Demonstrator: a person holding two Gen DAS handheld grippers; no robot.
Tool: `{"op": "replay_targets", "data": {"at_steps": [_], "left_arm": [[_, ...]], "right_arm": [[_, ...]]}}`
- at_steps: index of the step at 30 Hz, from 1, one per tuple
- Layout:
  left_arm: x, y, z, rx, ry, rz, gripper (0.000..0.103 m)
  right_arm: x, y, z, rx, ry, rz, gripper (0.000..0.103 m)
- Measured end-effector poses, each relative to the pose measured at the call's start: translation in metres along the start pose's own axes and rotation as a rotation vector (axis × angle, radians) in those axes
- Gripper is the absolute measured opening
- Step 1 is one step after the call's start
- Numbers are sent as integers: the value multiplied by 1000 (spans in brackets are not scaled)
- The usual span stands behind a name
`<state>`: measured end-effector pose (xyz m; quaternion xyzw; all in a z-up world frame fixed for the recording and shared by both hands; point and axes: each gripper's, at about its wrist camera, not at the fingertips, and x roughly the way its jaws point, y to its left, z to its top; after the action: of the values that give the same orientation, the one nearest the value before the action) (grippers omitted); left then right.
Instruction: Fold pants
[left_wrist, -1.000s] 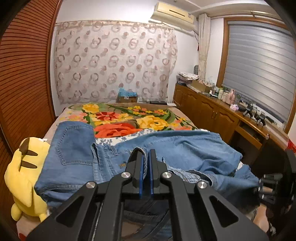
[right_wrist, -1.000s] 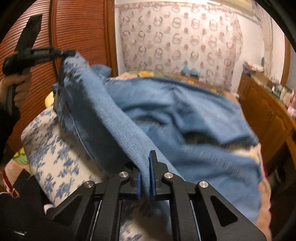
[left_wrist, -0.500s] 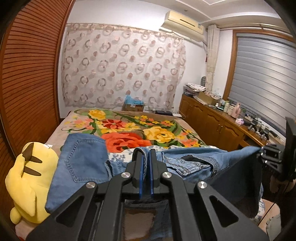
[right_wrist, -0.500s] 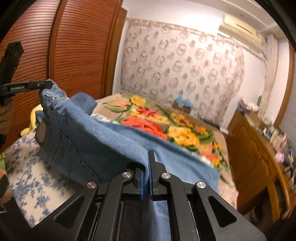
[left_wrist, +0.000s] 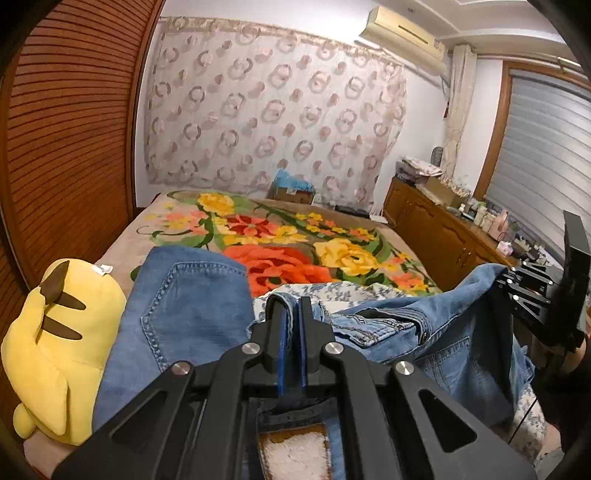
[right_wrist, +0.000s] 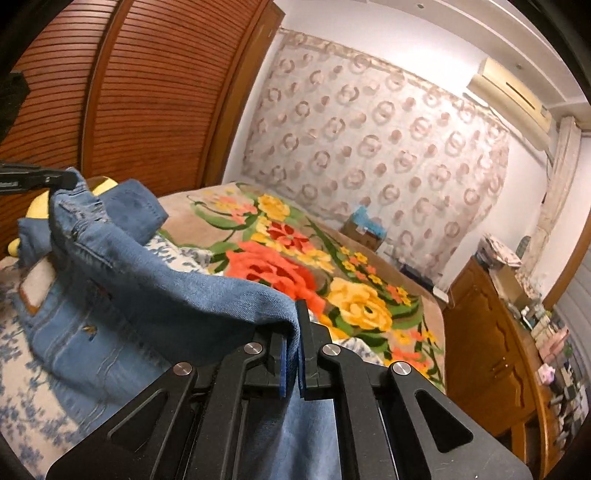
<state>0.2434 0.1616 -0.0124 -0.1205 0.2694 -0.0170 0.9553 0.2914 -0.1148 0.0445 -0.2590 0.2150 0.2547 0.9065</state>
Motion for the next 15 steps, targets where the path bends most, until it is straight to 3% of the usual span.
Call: {"op": "replay_targets", "data": {"at_steps": [7, 15], "left_arm": [[31, 6, -7, 14, 62, 30, 5], [35, -1, -4, 81, 105, 34, 17]], "right_arm": [[67, 4, -13, 6, 82, 30, 1], [105, 8, -25, 15, 135, 66, 1]]}}
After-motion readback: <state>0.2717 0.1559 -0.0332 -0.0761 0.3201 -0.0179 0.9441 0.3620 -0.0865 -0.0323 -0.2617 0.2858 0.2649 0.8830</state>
